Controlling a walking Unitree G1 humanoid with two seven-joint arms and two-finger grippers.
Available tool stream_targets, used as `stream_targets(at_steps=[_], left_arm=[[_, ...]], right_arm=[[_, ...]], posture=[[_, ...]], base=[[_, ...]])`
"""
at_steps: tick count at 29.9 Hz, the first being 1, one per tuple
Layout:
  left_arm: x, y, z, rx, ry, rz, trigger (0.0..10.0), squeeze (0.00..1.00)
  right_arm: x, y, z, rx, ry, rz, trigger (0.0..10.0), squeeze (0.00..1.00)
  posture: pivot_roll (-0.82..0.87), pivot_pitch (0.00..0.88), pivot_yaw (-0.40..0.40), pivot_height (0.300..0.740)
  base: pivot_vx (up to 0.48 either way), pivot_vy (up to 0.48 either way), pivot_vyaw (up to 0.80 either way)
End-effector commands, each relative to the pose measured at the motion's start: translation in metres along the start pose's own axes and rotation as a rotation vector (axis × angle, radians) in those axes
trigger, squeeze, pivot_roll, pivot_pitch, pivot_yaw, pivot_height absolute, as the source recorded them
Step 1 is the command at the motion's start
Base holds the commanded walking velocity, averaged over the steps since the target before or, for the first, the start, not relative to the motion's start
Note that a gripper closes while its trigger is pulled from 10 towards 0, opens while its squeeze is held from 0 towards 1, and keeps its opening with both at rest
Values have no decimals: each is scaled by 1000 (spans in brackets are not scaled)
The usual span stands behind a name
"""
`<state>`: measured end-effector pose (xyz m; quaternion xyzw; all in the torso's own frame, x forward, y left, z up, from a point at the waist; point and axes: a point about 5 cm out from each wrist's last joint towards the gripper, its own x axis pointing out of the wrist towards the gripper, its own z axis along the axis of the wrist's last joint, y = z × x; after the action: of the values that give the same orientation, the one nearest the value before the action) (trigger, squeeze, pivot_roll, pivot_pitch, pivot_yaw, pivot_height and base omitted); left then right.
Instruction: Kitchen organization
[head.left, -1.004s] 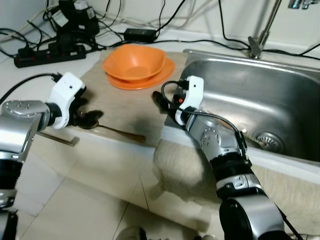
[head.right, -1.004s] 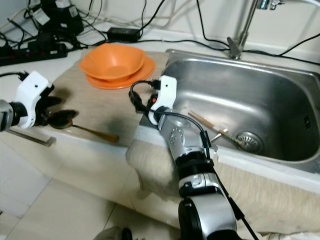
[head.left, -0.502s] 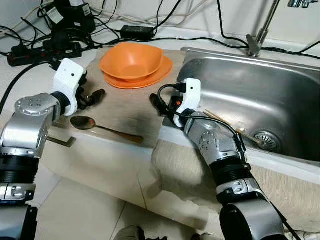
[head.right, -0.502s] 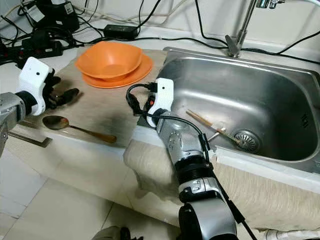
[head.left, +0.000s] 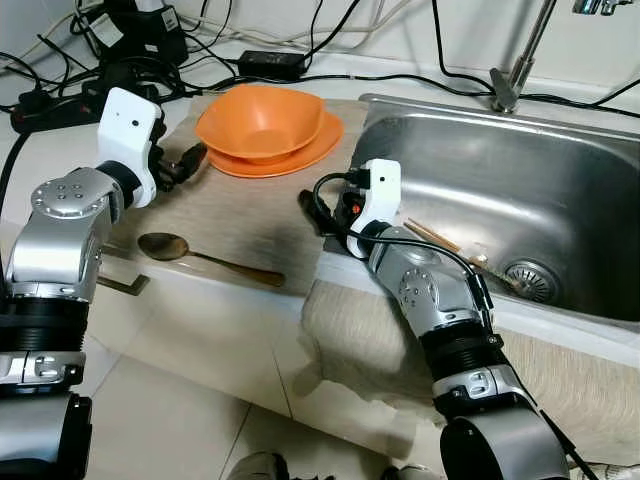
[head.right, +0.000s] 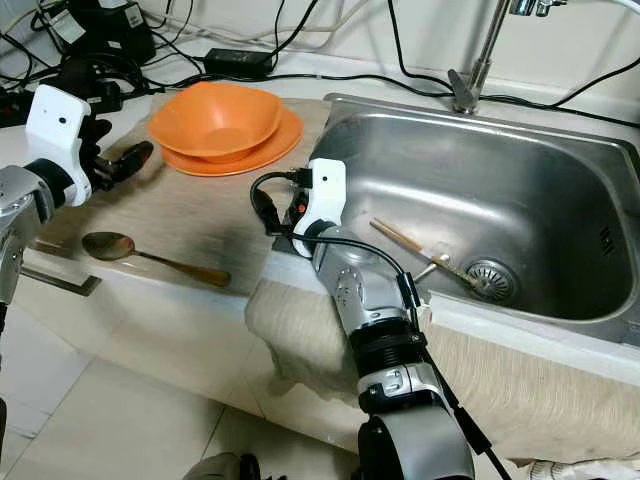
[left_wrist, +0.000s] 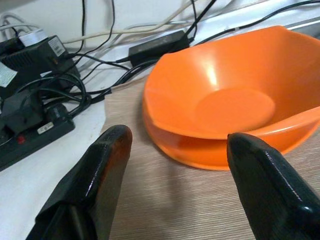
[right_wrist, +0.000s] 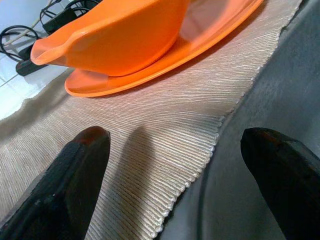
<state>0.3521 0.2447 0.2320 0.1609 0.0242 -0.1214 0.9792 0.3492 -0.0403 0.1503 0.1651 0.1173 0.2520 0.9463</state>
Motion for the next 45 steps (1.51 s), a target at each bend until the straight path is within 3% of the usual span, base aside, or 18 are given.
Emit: stream_targets(at_steps=[1, 4, 5, 6, 19, 24, 26, 27, 32, 38, 45], left_arm=[[-1, 6, 4, -11, -21, 28, 10000, 0], [-2, 7, 5, -20, -31, 33, 10000, 0], [0, 3, 2, -32, -27, 28, 10000, 0], [1, 0, 0, -33, -23, 19, 10000, 0], [2, -7, -12, -44, -7, 28, 10000, 0], [3, -16, -10, -83, -66, 49, 10000, 0], [4, -18, -11, -90, -74, 50, 10000, 0], [5, -19, -12, -135, -97, 77, 10000, 0], [6, -22, -18, -195, -113, 142, 10000, 0], [5, -21, -27, -201, -100, 175, 10000, 0], [3, -3, -17, -151, -107, 195, 10000, 0]], right_arm=[[0, 11, -15, 29, 46, 15, 10000, 0], [-4, 14, -14, 7, 16, 0, 10000, 0], [-8, 10, -9, -71, -22, -55, 10000, 0], [-10, 9, -7, -90, -35, -74, 10000, 0], [-49, 3, -8, -159, -57, -144, 10000, 0], [-71, -6, 1, -385, -173, -222, 10000, 0], [-73, -8, 2, -417, -185, -237, 10000, 0], [-78, -16, 10, -463, -232, -300, 10000, 0], [-80, -21, 32, -525, -332, -361, 10000, 0], [-76, -16, 32, -527, -355, -360, 10000, 0], [-79, -12, 28, -535, -365, -351, 10000, 0]], posture=[[113, 81, 50, 740], [106, 101, 58, 740], [96, 108, 61, 740], [91, 111, 61, 740], [63, 117, 37, 740], [57, 83, 22, 740], [56, 80, 21, 740], [52, 68, 17, 740], [48, 56, 25, 740], [47, 65, 28, 740], [37, 85, 32, 740]], base=[[0, 0, 0], [0, 0, 0], [0, 0, 0], [0, 0, 0], [0, 0, 0], [0, 0, 0], [0, 0, 0], [0, 0, 0], [0, 0, 0], [0, 0, 0], [0, 0, 0]])
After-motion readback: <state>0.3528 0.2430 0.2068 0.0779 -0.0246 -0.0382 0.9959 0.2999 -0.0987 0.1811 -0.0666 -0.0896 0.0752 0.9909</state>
